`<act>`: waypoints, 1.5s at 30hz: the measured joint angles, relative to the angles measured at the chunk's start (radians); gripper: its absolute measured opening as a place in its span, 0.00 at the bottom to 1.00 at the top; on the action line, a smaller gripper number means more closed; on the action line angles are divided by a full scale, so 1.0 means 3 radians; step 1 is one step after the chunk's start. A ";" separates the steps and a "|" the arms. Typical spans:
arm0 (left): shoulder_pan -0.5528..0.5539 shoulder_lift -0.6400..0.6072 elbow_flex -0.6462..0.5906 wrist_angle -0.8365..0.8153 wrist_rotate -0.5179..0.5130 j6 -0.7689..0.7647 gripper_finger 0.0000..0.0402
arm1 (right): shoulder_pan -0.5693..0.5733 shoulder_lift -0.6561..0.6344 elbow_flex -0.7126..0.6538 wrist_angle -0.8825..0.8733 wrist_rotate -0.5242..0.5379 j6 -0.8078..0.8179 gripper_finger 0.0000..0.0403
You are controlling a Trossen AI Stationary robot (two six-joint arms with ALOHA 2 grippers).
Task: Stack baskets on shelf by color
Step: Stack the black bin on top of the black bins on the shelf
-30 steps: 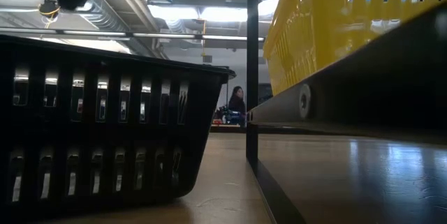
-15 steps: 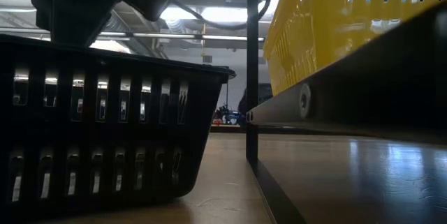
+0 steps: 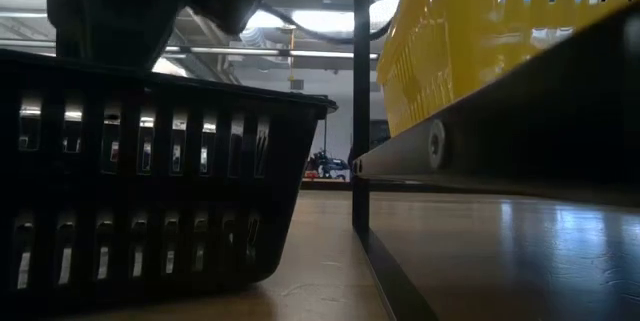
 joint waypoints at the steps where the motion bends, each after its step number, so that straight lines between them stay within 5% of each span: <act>1: -0.0014 0.0010 -0.0007 -0.0012 -0.0015 0.0004 0.14 | 0.0000 0.0000 0.0000 -0.0003 -0.0001 0.0001 0.00; 45: -0.0019 -0.0065 -0.0008 -0.0611 -0.0352 -0.0199 0.14 | -0.0001 0.0000 0.0000 -0.0009 0.0008 0.0099 0.00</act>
